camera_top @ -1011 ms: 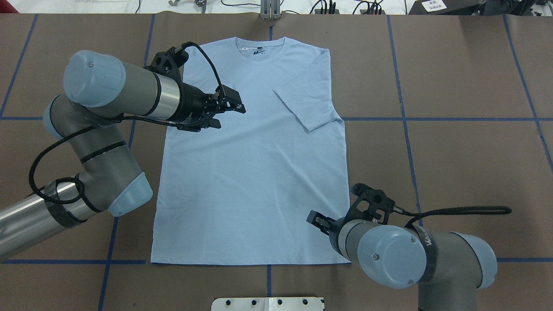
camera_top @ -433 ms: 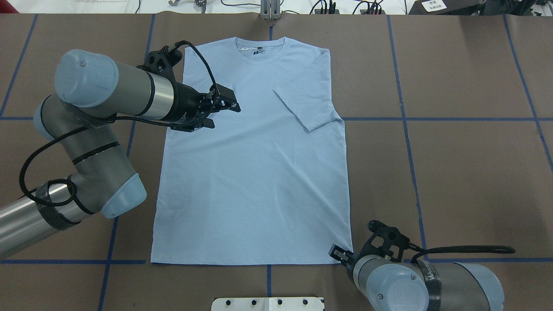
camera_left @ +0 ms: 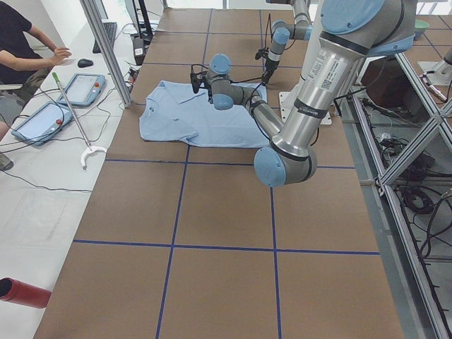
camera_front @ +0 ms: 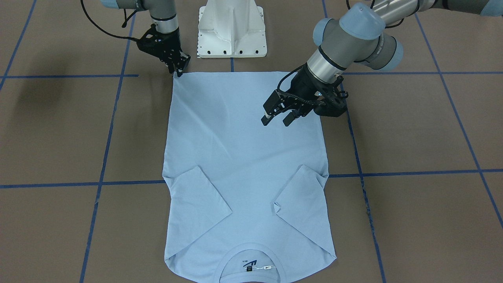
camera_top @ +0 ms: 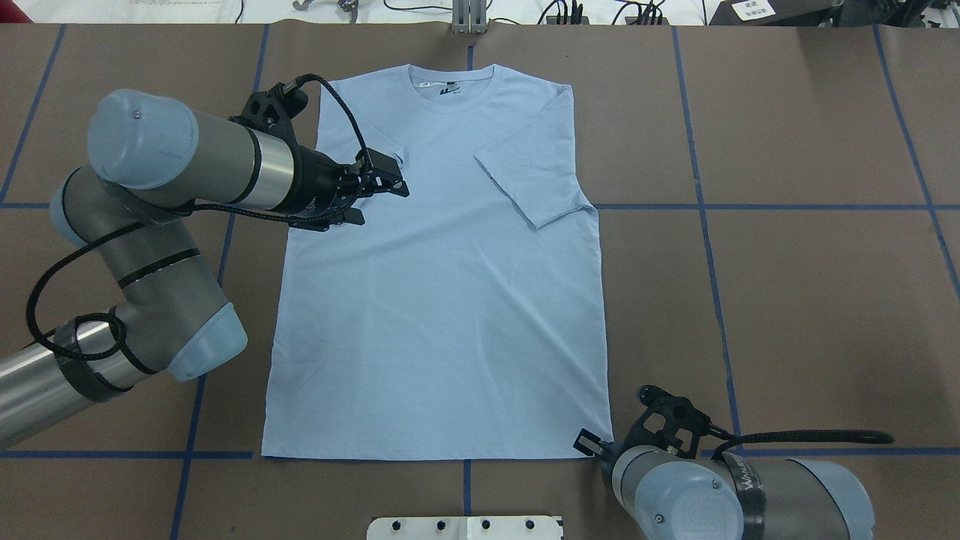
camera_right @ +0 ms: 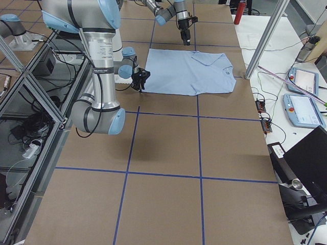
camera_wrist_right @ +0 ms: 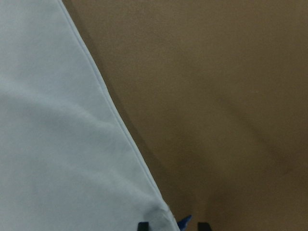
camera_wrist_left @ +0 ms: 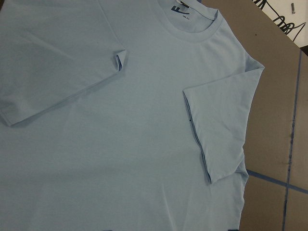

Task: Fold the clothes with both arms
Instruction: 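Grasp the other sleeve with the left gripper and fold it inward over the shirt, then move both grippers to the hem corners nearest the robot and grasp them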

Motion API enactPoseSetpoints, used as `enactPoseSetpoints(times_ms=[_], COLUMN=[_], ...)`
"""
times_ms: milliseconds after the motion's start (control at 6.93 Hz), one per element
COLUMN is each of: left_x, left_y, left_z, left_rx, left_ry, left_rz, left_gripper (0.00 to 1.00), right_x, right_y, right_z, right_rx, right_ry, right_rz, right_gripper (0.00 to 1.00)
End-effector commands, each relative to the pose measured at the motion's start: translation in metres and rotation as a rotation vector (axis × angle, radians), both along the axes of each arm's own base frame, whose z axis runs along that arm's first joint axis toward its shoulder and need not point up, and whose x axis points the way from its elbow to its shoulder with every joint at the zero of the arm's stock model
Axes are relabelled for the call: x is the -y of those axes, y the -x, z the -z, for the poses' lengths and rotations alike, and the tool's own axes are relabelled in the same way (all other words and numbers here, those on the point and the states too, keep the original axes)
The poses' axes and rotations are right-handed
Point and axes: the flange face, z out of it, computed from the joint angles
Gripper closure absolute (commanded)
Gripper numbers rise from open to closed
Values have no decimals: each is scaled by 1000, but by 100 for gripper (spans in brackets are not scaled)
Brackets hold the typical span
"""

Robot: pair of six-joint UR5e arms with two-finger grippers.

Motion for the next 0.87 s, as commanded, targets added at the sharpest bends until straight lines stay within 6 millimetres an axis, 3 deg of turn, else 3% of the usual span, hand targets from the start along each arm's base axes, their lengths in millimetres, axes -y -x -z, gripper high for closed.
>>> enactPoseSetpoints(times_ms=[0,144,289,433,577,722], left_x=[-13,-41,-86,-125,-171,-213], left_y=[17,33,34,13,-1,-14], left_z=[-14,-15,-6,-8,-25,-55], left_rx=[14,58,167,296,365,421], left_ry=[12,47,105,147,209,261], left_rz=[2,-15,-38,-70,-100,-113], left_gripper=[16,16,16,17,17,17], right_x=[-4,-3,-1,1,6,10], right_y=[0,-8,-23,-25,-27,-29], right_z=[11,23,39,44,49,49], right_rx=[23,52,88,99,110,110], right_ry=[1,-1,-1,-3,-2,-4], right_rz=[7,6,2,-4,-12,-19], right_gripper=[100,100,100,100,100,100])
